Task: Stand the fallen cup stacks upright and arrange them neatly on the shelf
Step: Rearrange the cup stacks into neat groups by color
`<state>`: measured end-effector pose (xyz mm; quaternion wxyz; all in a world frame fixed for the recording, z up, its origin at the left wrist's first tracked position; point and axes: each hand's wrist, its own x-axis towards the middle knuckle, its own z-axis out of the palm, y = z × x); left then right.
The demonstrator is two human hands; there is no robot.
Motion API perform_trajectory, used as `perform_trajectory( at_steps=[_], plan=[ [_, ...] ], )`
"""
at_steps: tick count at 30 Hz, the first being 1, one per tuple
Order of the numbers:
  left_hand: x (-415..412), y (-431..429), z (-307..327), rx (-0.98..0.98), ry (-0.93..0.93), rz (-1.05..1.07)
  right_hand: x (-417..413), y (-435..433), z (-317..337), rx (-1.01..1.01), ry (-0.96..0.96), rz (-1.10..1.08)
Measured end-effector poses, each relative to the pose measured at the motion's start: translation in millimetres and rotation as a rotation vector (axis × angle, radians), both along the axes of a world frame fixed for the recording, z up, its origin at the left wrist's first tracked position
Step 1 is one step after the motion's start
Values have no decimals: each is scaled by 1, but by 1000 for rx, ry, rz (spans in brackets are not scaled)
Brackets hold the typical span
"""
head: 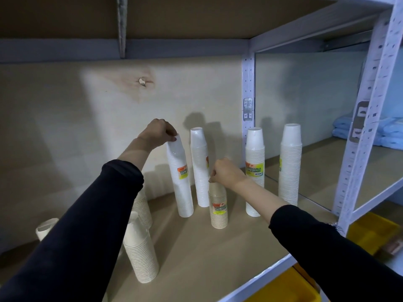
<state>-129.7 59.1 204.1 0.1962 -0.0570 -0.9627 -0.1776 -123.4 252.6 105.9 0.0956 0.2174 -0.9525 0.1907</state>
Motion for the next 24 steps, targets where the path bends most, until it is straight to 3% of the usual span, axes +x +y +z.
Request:
perform_trajectory(
  at_steps=[8,24],
  plan=[
    [0,-3,2,6,-33,-67,1,4,9,65,-105,60],
    [-1,-3,2,19,-1,-42,3,2,4,33,-31,35]
  ],
)
